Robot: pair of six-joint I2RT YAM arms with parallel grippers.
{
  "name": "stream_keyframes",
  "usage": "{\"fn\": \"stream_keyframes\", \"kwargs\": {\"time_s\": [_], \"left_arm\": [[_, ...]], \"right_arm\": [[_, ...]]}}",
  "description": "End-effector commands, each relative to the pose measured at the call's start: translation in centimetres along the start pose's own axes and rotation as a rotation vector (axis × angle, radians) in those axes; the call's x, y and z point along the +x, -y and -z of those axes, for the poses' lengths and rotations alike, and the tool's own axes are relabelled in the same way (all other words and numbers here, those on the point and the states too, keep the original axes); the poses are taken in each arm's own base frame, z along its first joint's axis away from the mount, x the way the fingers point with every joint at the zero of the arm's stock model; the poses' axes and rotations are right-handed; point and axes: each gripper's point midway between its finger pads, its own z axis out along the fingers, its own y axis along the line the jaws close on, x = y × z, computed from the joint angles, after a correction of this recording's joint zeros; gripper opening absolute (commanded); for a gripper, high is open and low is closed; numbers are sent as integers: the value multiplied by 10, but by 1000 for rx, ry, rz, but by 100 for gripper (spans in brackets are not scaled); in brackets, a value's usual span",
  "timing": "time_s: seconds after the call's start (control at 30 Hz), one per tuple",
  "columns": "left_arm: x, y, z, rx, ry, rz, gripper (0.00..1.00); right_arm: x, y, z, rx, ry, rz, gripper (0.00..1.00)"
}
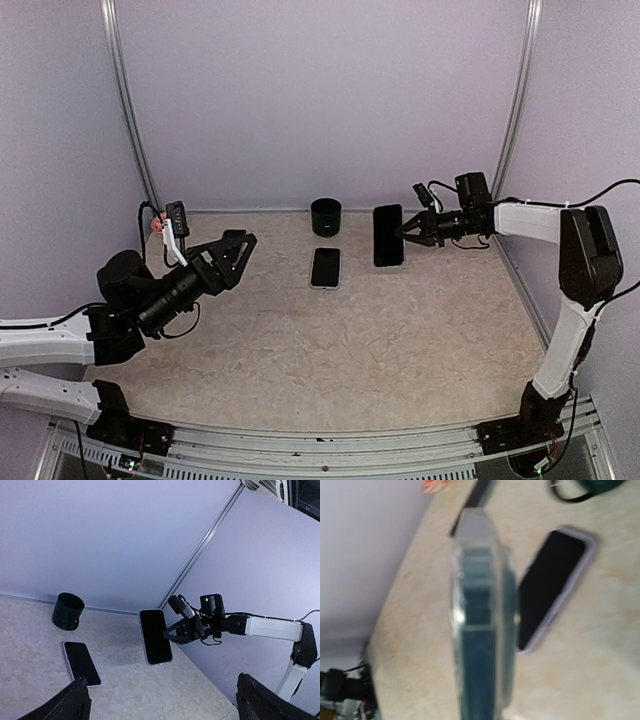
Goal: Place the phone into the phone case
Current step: Place the phone with the phone case at the corner of the board.
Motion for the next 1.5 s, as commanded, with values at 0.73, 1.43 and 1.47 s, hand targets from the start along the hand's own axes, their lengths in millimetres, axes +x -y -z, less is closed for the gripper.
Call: {"fn": "stream_keyframes", "kwargs": {"time_s": [0.73,1.43,1.47], "left_arm": [[20,-37,28,-115,-44,-19,99],[26,-34,22,-99,-62,19,99],[26,-34,22,-98,-60,21,99]], "right_arm": [[-57,178,38,216,-51,-176,0],[-60,231,52,264,-33,-244,10],[-61,232,53,265,-29,-247,11]]}}
